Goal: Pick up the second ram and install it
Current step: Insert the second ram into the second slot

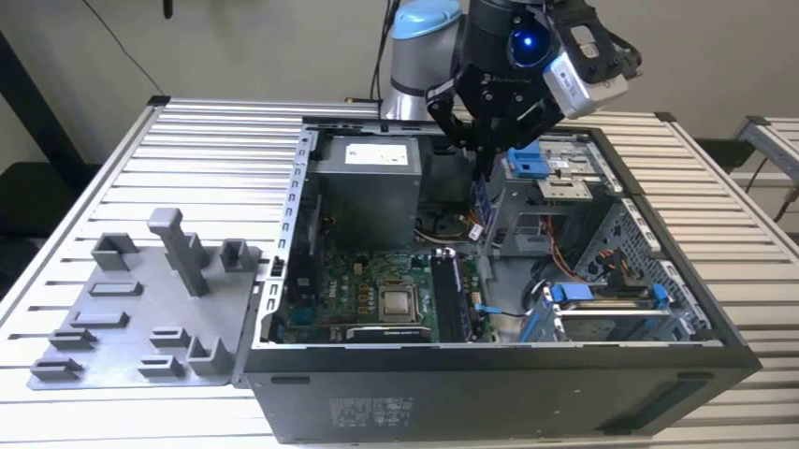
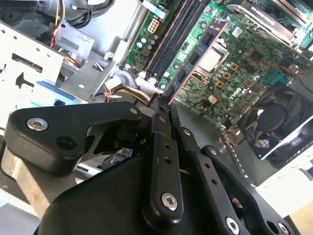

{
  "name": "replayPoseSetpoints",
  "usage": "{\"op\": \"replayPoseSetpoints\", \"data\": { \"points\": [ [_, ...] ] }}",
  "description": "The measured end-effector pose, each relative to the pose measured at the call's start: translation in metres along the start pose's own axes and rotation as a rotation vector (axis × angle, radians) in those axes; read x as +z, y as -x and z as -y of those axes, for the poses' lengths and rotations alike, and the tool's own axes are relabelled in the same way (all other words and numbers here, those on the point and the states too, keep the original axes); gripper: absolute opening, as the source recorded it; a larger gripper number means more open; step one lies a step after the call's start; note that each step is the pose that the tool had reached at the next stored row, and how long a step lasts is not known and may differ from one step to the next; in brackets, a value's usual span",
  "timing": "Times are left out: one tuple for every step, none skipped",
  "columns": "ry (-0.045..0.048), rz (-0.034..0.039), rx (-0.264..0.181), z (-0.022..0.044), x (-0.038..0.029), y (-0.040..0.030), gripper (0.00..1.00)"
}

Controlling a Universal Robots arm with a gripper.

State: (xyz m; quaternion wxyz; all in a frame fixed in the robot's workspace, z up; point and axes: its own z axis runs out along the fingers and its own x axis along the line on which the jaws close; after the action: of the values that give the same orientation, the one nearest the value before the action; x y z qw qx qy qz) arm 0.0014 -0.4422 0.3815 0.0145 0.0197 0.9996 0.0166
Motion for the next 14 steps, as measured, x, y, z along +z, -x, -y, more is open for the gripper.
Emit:
{"op": "replayPoseSetpoints", "data": {
  "points": [
    [0.0000,0.0000,0.000,0.0000,0.0008,0.0000,0.14],
    [0.0001,0.0000,0.000,0.0001,0.0017,0.0000,0.14],
    [0.0000,0.0000,0.000,0.0001,0.0026,-0.0001,0.14],
    [0.0000,0.0000,0.000,0.0001,0.0035,-0.0001,0.14],
    [0.0000,0.0000,0.000,0.0002,0.0044,-0.0001,0.14],
    [0.0000,0.0000,0.000,0.0002,0.0053,-0.0001,0.14],
    [-0.0001,0.0000,0.000,0.0002,0.0062,-0.0002,0.14],
    [0.0000,0.0000,0.000,0.0002,0.0071,-0.0002,0.14],
    [0.0000,0.0000,0.000,0.0003,0.0081,-0.0002,0.14],
    [0.0001,0.0001,0.000,0.0003,0.0092,-0.0002,0.14],
    [0.0000,0.0000,0.000,0.0004,0.0102,-0.0003,0.14],
    [0.0000,0.0000,0.000,0.0004,0.0112,-0.0003,0.14],
    [0.0000,0.0000,0.000,0.0004,0.0122,-0.0003,0.14],
    [0.0000,0.0001,0.000,0.0005,0.0132,-0.0004,0.14]
  ]
}}
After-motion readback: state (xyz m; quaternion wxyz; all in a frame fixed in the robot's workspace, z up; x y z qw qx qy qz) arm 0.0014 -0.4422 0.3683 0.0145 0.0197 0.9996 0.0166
